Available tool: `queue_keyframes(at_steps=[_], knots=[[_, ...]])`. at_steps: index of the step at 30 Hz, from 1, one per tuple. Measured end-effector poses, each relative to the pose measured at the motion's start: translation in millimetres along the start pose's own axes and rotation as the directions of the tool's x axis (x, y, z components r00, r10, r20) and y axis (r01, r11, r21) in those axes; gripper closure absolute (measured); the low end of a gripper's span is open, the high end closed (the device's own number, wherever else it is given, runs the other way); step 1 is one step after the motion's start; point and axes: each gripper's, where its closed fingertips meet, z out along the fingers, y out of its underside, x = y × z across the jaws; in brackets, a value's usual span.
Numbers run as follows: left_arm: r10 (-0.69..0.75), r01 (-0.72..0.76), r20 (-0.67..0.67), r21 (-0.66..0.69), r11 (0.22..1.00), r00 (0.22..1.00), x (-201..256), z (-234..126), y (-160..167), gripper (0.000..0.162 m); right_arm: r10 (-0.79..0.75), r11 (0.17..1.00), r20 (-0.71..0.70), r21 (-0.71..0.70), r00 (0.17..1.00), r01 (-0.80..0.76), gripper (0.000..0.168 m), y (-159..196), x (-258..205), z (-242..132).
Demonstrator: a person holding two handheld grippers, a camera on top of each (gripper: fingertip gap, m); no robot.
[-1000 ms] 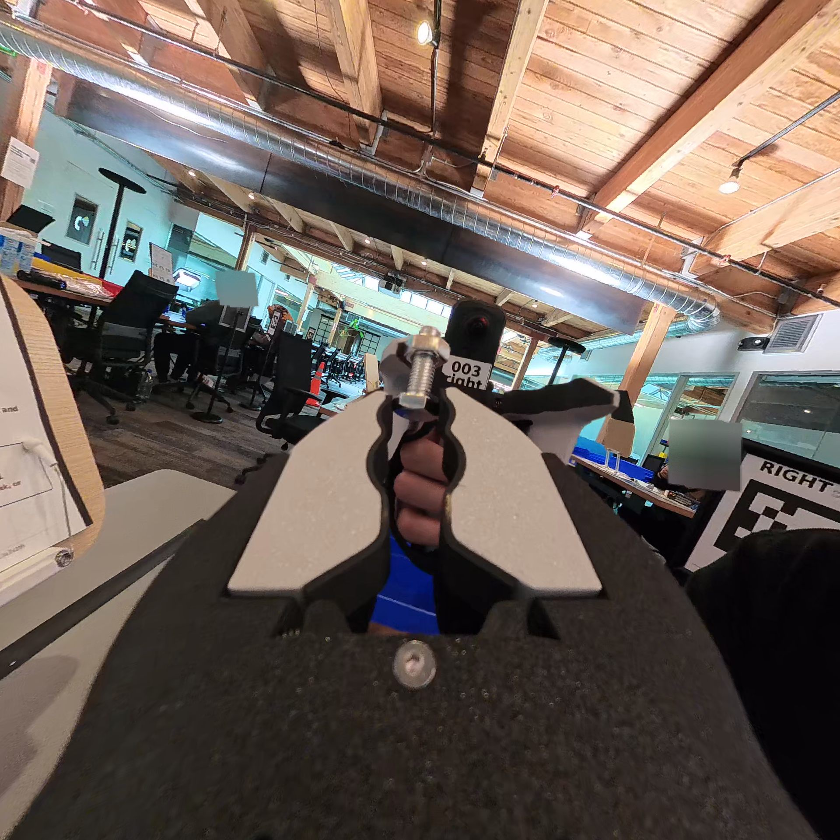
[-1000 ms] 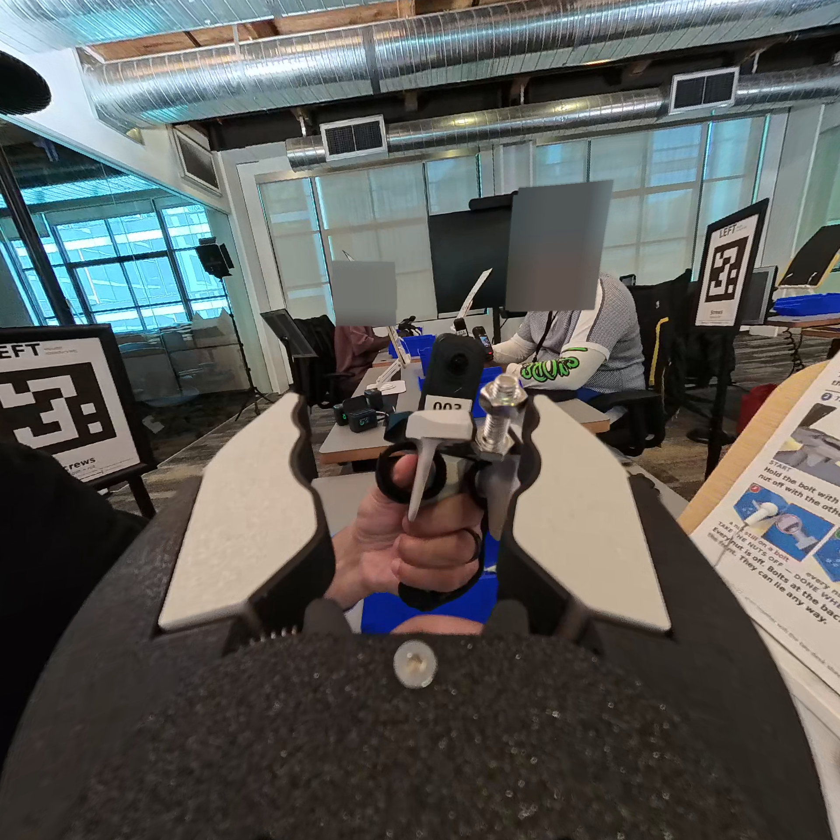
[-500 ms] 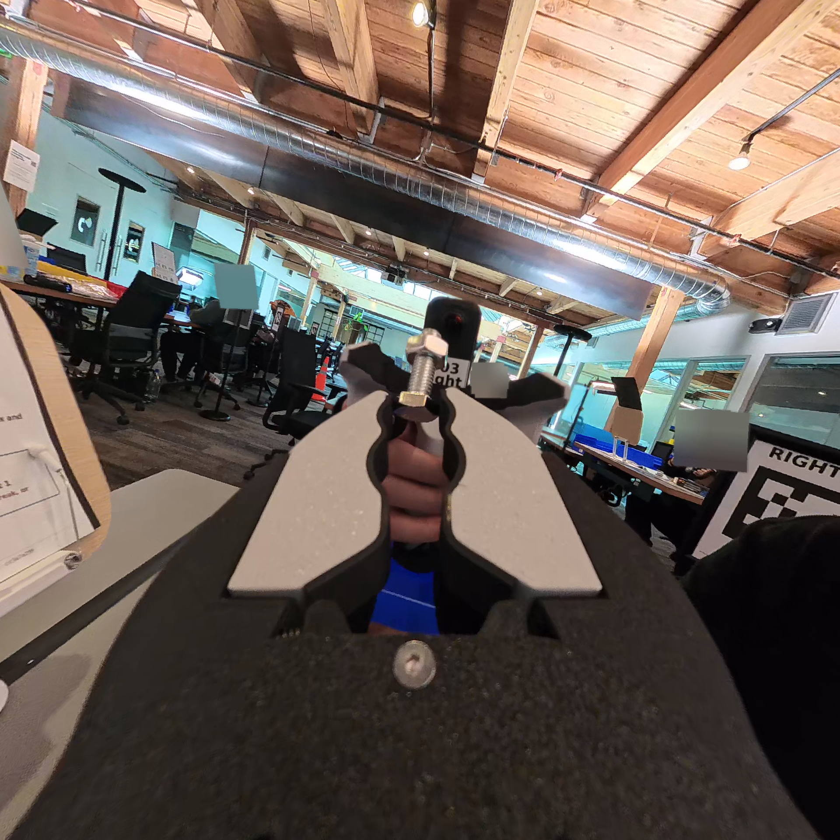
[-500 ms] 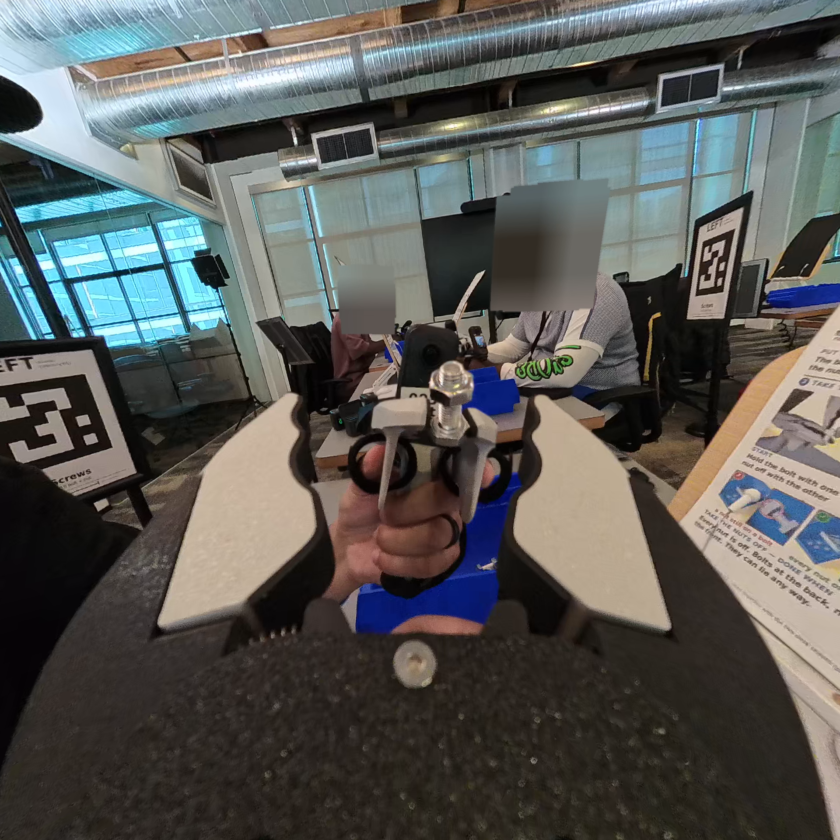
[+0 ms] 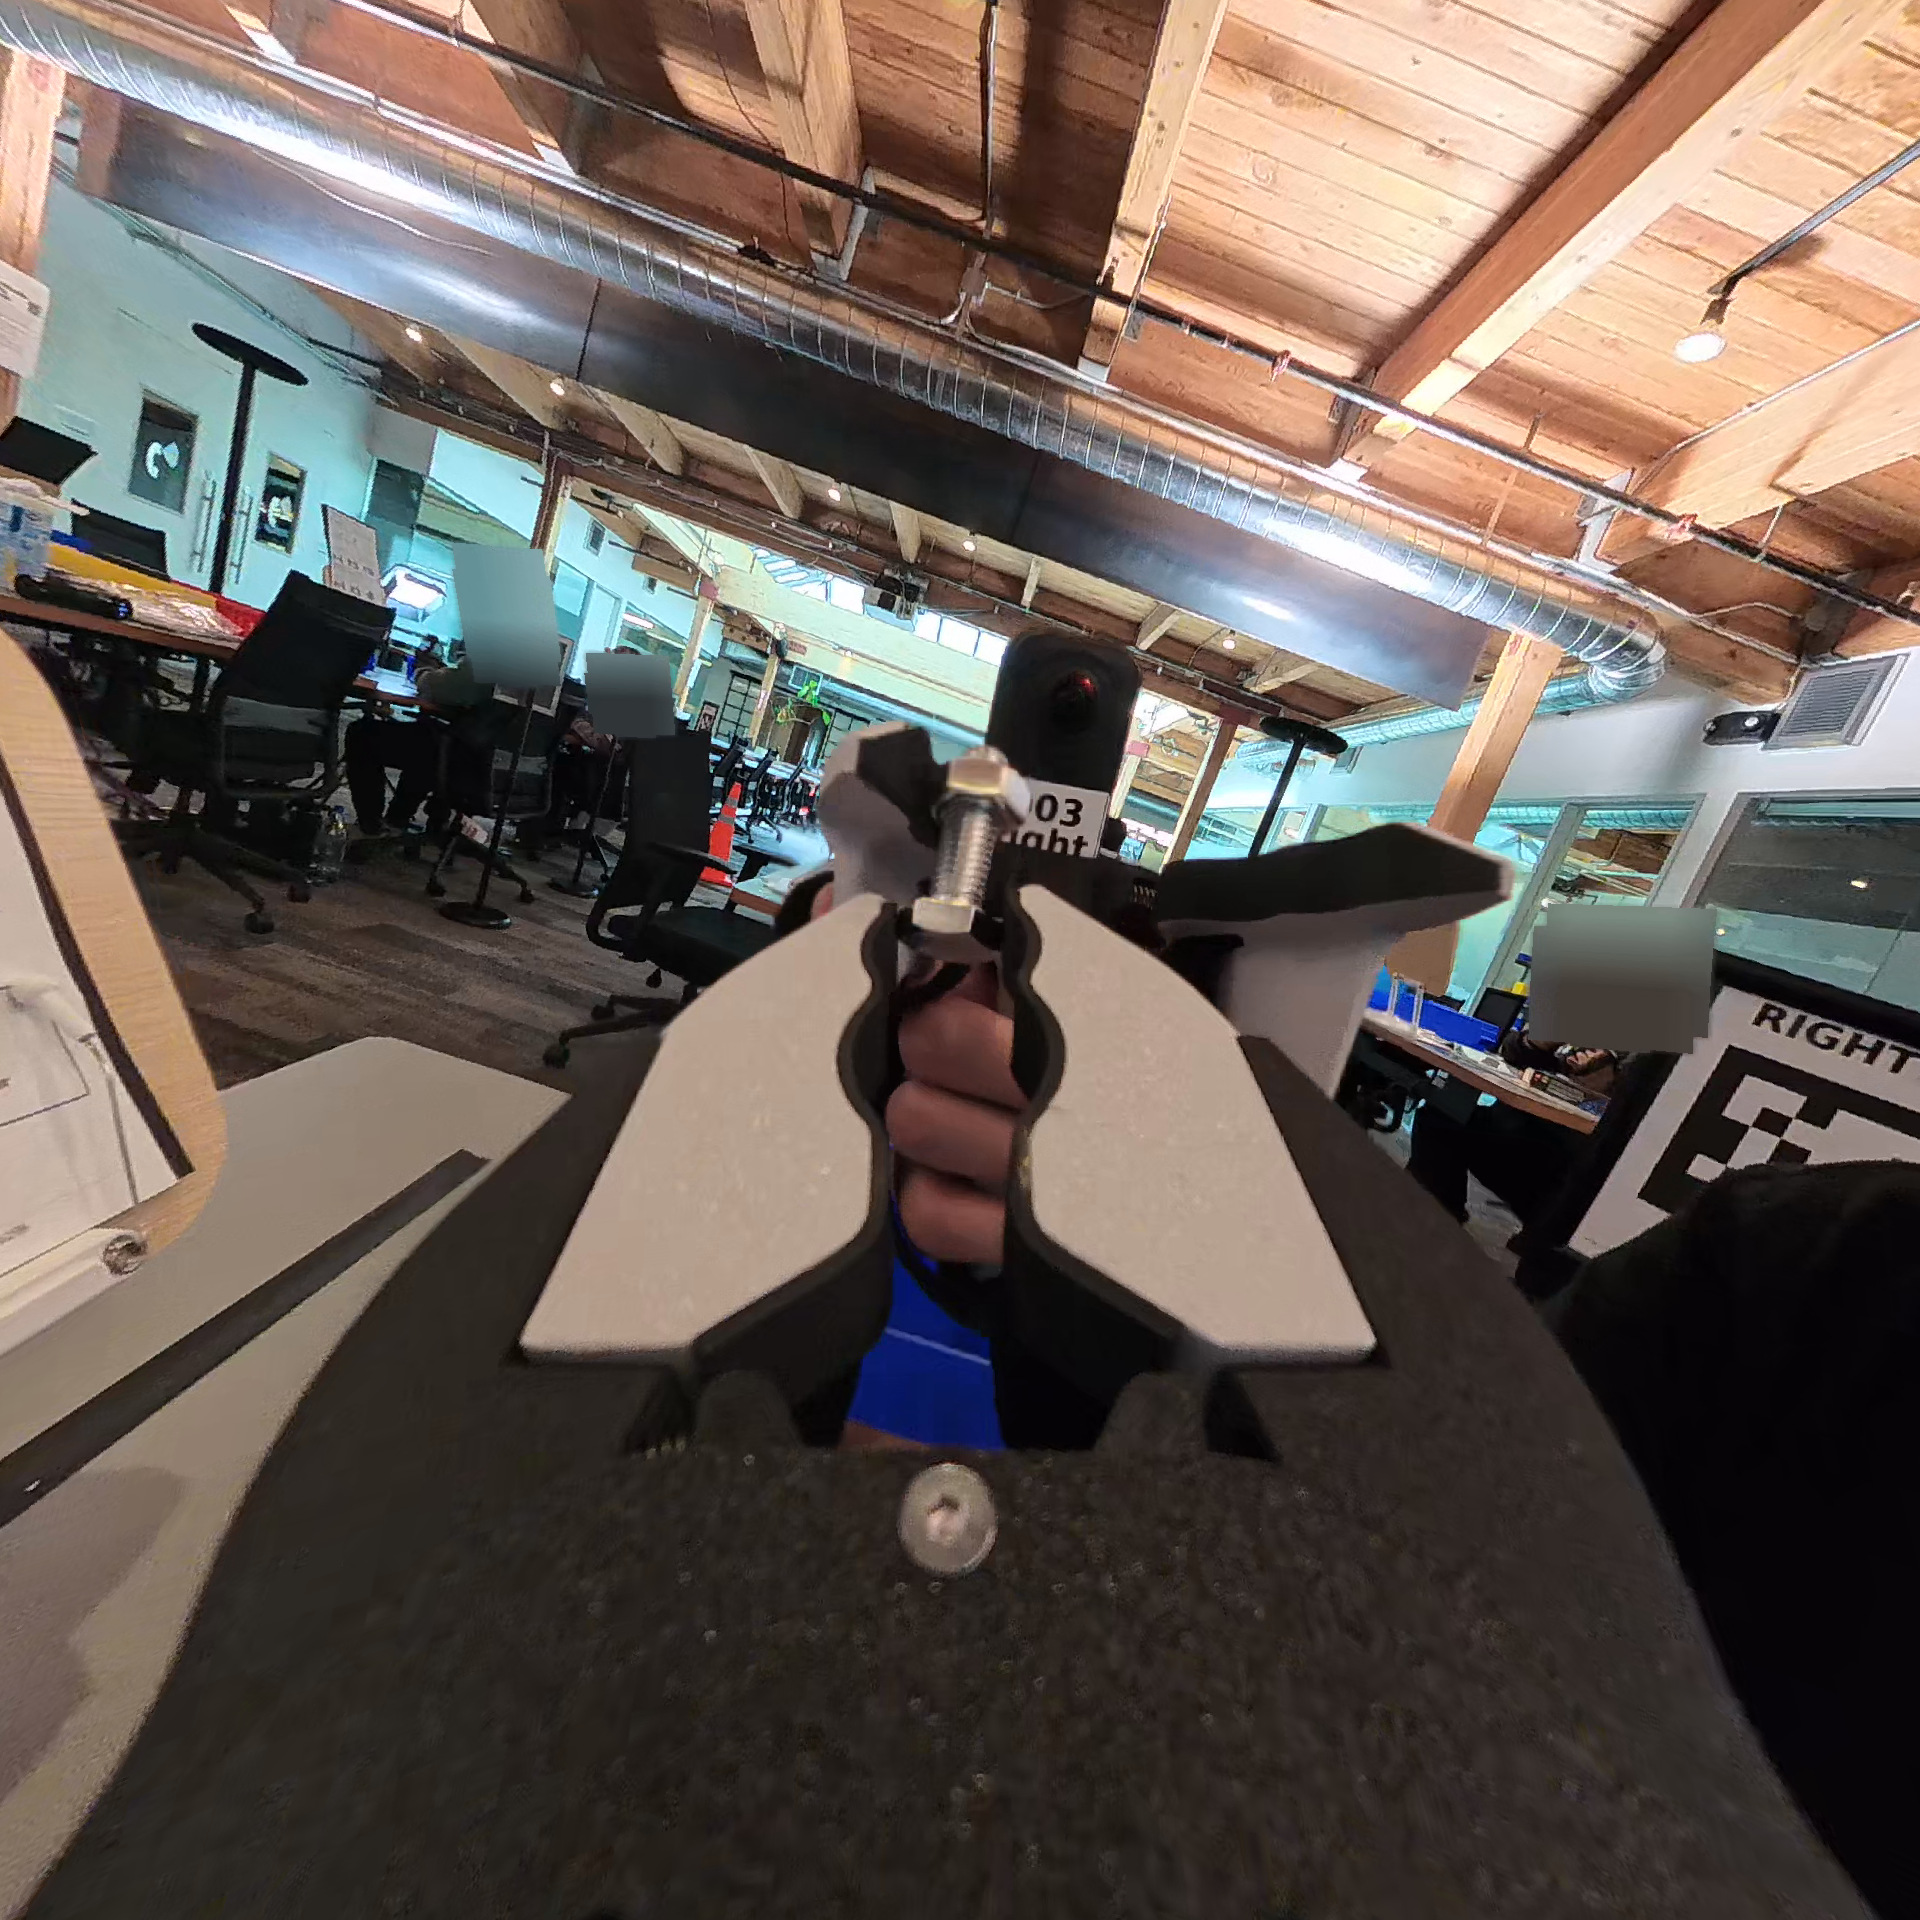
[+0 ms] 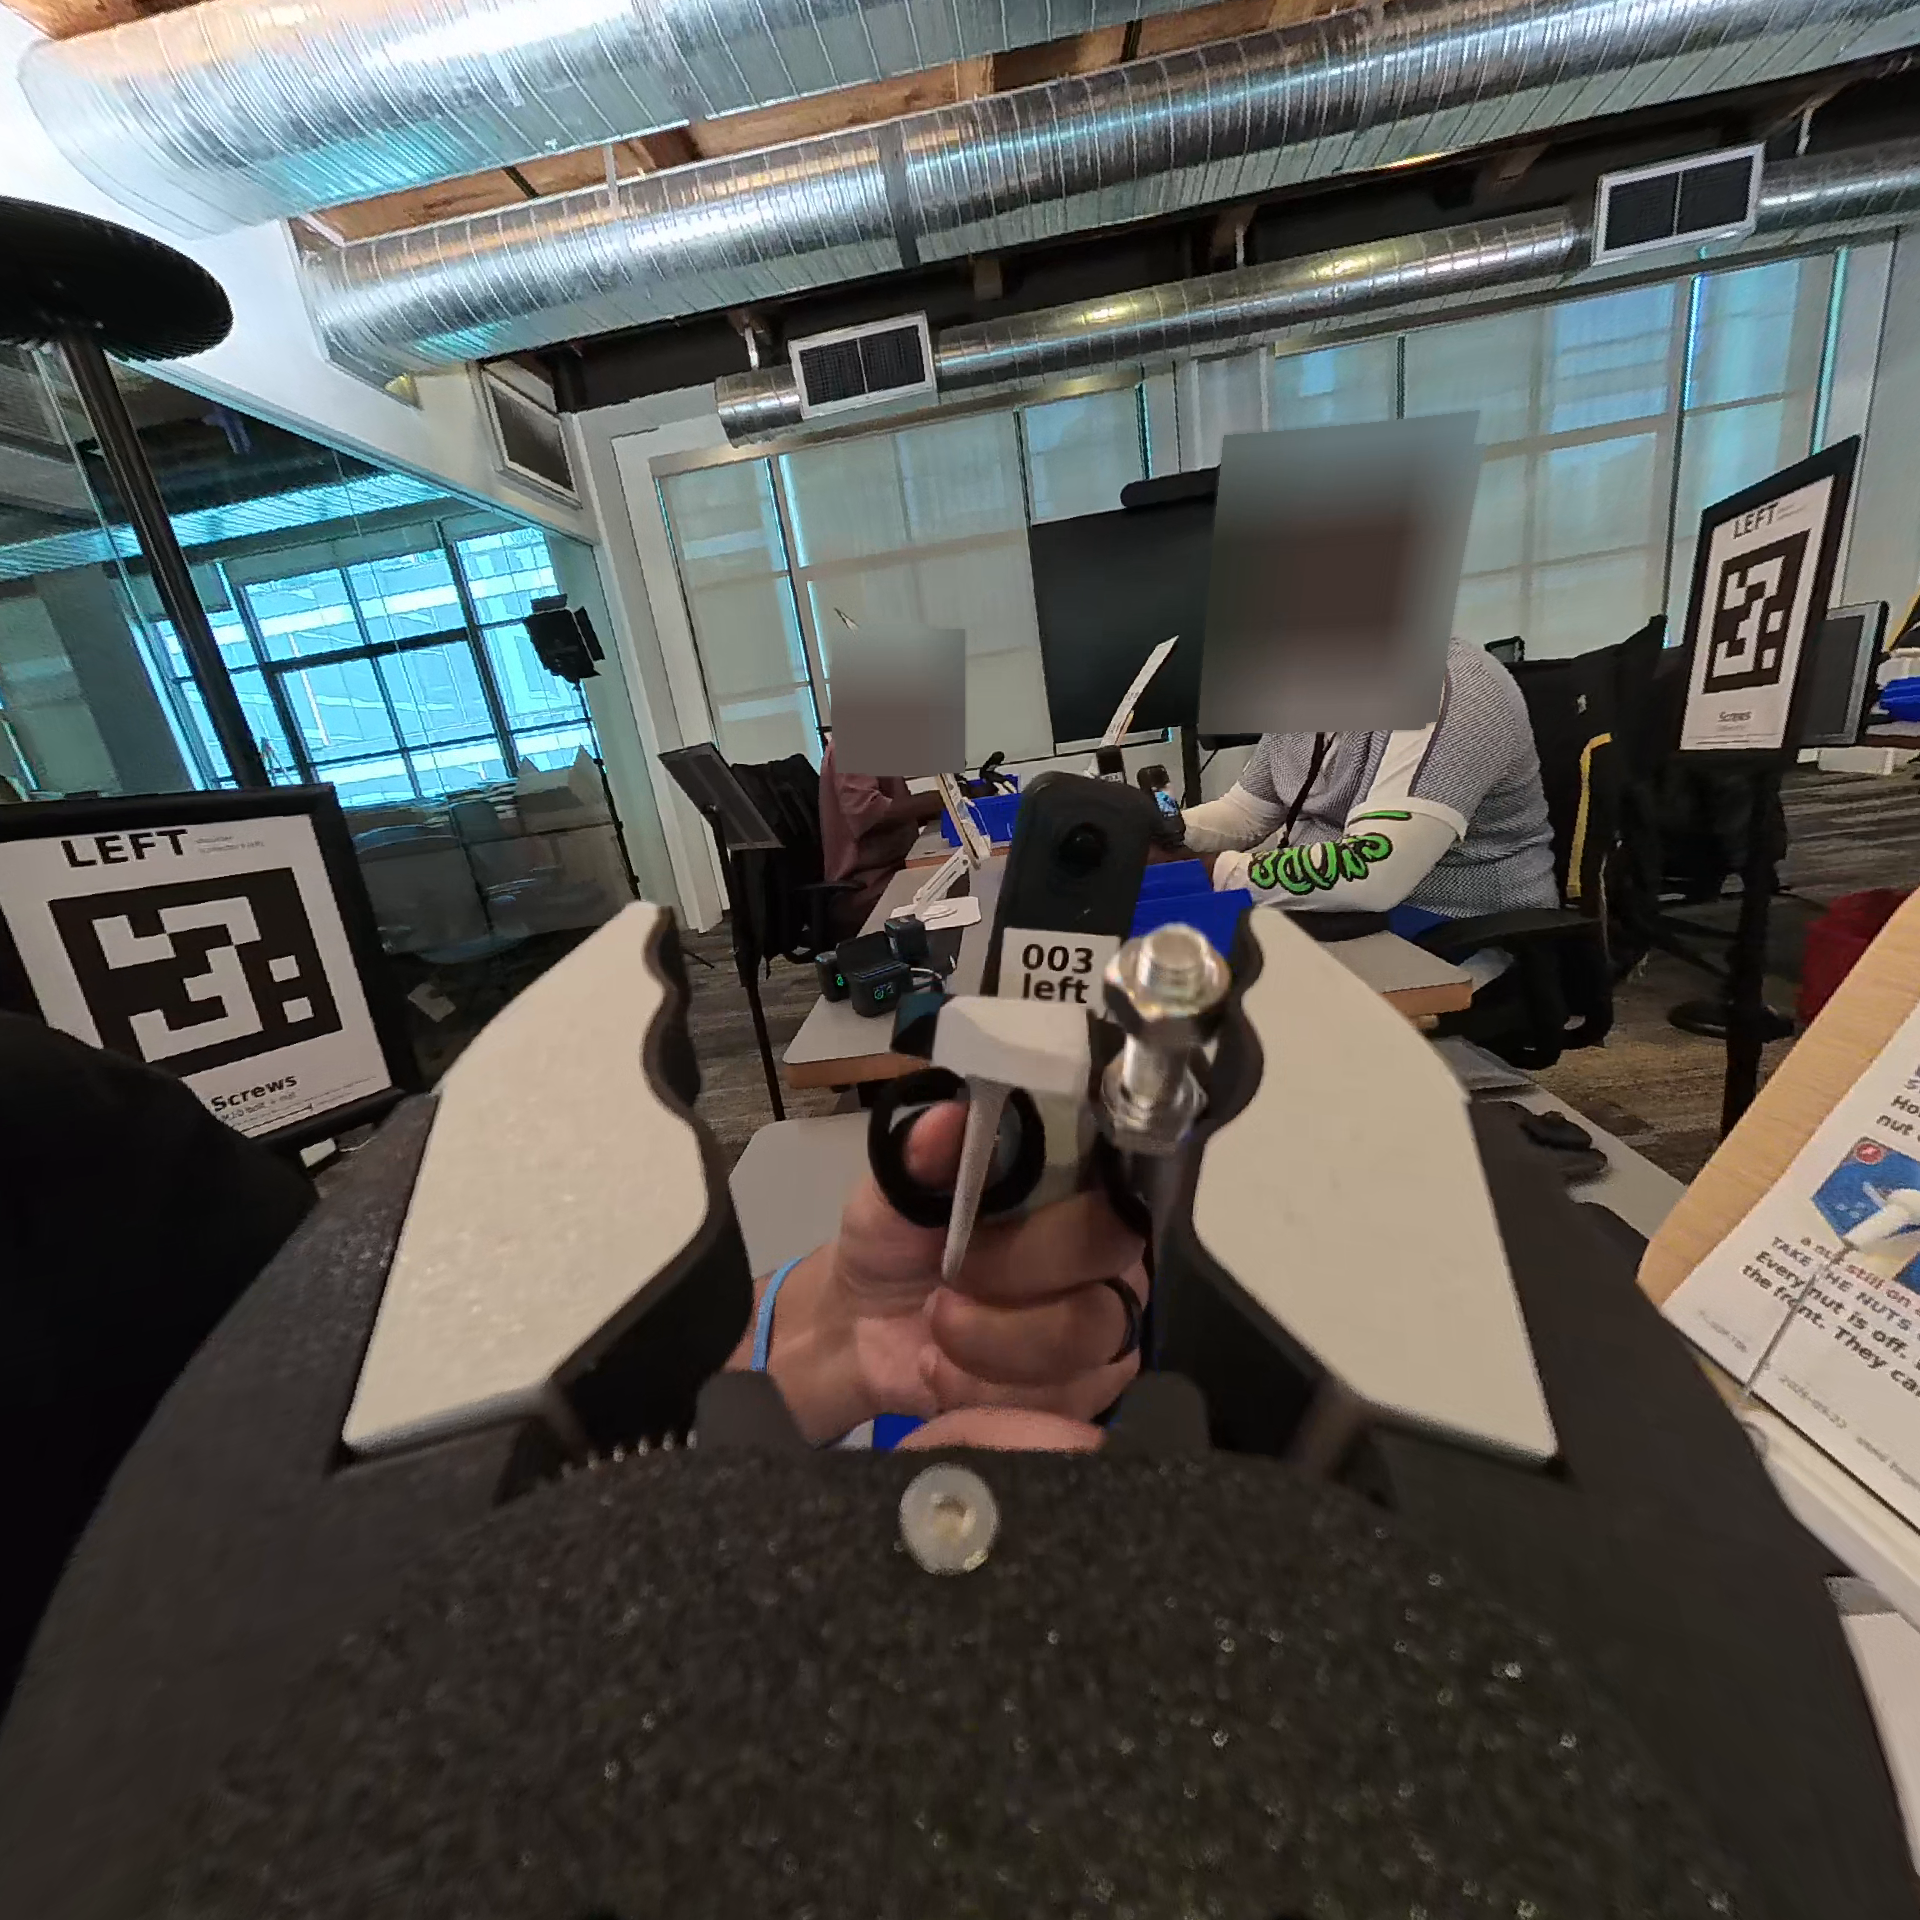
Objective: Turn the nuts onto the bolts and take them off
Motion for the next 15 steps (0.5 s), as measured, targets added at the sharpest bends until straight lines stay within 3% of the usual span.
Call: queue_keyframes(at_steps=[5, 15], knots=[[-0.010, 0.010, -0.011, -0.010, 1.000, 1.000, 1, 4, 5, 0.144, -0.002, 1.000, -0.018, -0.002, 1.000, 0.002, 0.072, 1, 5, -2], [0.012, -0.013, 0.014, 0.069, 0.998, 1.000, -1, -19, -24, 0.144, -0.012, 1.000, -0.018, -0.010, 1.000, 0.012, 0.074, -4, 2, -9]])
